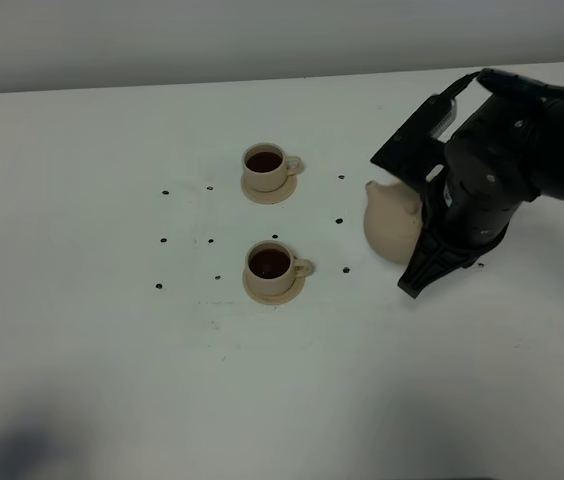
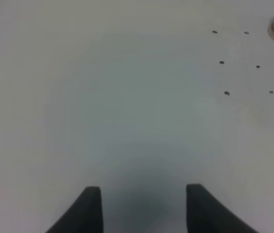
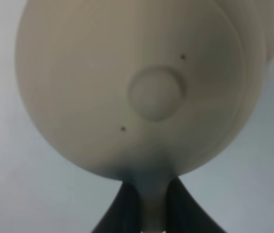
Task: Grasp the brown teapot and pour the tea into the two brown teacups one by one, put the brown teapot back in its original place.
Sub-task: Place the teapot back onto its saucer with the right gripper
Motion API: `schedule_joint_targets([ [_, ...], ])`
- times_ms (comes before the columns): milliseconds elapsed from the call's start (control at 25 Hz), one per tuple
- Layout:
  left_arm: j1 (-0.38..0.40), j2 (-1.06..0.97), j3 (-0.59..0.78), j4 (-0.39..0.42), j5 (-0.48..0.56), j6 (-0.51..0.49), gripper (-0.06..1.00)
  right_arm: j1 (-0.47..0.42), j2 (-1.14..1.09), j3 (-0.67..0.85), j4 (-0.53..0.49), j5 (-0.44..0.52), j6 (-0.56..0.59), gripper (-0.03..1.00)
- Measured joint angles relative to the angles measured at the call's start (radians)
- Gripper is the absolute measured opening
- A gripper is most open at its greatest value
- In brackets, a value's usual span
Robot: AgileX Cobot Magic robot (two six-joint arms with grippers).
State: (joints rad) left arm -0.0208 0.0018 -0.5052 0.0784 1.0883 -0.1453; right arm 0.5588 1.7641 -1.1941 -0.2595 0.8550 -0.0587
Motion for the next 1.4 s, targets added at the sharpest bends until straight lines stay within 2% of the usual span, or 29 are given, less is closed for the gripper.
schedule_joint_targets([
  [200, 0.000, 0.000, 0.000, 0.000, 0.000, 0.000, 0.43, -0.067, 0.035, -0.089, 0.000, 0.001, -0.019, 0.10],
  [560, 0.000, 0.000, 0.000, 0.000, 0.000, 0.000, 0.43, -0.114, 0.198, -0.188, 0.024, 0.000, -0.086, 0.10],
  [880, 0.000, 0.000, 0.000, 0.000, 0.000, 0.000, 0.43, -0.155, 0.241, -0.189, 0.031, -0.036, -0.104, 0.10],
  [1400, 0.000, 0.000, 0.000, 0.000, 0.000, 0.001, 0.43, -0.157, 0.276, -0.192, 0.068, -0.063, -0.121, 0.10],
])
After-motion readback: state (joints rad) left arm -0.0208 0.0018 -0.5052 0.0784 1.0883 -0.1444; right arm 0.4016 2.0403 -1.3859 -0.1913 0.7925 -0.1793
